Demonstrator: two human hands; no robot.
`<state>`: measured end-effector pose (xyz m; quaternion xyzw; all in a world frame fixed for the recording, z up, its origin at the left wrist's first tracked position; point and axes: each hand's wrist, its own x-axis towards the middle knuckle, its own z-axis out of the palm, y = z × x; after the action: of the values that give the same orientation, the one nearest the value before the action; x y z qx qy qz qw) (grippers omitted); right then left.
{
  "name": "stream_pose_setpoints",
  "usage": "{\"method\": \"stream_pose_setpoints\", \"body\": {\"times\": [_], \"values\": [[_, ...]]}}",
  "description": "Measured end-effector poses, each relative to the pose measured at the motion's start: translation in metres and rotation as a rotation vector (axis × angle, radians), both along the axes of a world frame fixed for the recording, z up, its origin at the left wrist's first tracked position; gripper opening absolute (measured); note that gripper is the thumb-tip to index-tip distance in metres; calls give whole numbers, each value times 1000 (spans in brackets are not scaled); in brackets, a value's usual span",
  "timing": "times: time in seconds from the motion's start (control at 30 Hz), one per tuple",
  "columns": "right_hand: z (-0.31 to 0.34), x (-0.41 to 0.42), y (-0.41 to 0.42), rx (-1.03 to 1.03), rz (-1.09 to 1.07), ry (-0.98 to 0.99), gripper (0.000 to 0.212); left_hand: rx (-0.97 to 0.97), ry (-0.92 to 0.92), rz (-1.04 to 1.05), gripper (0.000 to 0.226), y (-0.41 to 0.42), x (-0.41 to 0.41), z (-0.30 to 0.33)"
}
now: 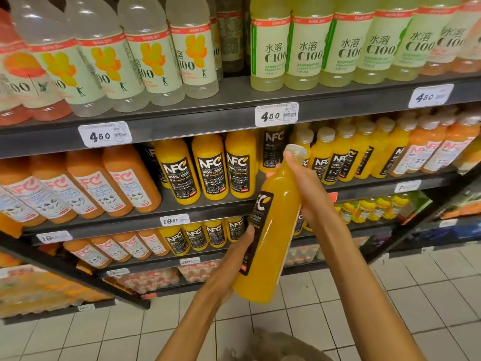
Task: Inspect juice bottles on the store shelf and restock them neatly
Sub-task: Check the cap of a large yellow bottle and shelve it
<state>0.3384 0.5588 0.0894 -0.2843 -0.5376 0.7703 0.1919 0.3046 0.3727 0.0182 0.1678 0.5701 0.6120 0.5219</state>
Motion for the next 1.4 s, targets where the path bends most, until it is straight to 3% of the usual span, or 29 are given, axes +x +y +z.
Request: {"method": "stream_pose_setpoints", "body": {"times": [0.13,0.33,0.4,0.47,0.6,0.77,0.83,0.93,1.03,1.1,1.17,1.3,1.4], "values": [[6,17,6,-63,154,178,54,130,-187,36,83,-4,5,7],[15,14,-1,-354,290,418,55,280,-622,-186,87,14,27,17],[20,16,5,-323,286,427,51,280,-548,-170,89,22,32,18],[27,23,14,-247,269,411,48,248,-363,-62,85,30,34,20],[37,33,24,64,109,171,49,162,24,53,81,46,39,30],[35,41,42,151,166,18,60,168,-80,165,67,71,60,26],[29,45,55,94,255,73,51,239,-246,168,68,74,62,21],[19,47,64,-99,356,191,55,217,-461,73,89,84,70,19],[14,44,61,-270,448,254,62,96,-464,35,95,96,79,12],[13,42,61,-266,434,279,59,178,-515,-4,95,94,76,6],[12,43,62,-210,378,257,55,207,-452,88,94,89,72,8],[16,45,59,-28,205,66,49,77,-122,187,65,81,64,10],[13,42,53,-42,102,-14,55,15,-66,176,76,73,58,8]]}}
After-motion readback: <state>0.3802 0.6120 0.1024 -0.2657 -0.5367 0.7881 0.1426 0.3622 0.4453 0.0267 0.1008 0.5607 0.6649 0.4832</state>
